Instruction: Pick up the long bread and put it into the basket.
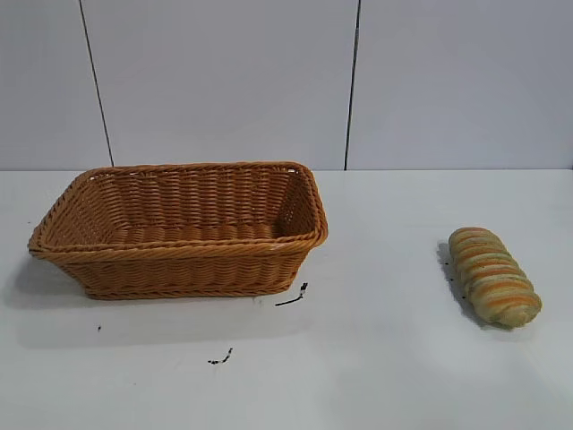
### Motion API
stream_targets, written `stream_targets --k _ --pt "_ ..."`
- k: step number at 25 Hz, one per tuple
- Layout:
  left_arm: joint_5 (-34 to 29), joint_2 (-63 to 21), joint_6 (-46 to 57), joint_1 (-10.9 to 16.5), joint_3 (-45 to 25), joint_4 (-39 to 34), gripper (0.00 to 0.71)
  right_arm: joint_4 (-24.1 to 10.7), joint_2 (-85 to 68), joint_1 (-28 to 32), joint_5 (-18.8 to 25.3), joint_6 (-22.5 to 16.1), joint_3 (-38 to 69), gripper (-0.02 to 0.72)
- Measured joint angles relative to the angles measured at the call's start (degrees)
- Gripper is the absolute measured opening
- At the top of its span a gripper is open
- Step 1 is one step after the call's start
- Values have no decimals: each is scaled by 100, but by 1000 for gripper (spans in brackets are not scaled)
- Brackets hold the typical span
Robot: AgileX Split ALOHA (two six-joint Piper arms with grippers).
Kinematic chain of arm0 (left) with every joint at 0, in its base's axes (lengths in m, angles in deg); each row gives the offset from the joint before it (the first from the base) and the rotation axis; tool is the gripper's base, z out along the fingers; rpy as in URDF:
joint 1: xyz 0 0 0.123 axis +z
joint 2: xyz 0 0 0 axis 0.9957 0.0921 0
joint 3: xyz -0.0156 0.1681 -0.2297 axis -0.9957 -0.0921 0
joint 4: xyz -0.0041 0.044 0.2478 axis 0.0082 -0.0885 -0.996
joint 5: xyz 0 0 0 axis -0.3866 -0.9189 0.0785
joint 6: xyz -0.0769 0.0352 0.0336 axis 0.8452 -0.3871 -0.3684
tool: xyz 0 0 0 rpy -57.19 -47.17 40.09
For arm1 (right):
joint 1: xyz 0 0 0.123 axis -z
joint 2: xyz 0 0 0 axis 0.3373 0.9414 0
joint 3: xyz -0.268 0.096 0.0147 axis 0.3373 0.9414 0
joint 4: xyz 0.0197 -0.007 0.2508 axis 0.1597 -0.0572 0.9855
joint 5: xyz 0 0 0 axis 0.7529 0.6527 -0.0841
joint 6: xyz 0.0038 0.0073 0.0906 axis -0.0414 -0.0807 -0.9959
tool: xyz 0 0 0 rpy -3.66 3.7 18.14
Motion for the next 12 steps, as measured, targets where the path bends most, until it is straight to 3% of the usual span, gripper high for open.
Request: stream_targets --k 12 --pt "0 0 0 0 0 0 696 -74 3834 0 -212 28 -1735 693"
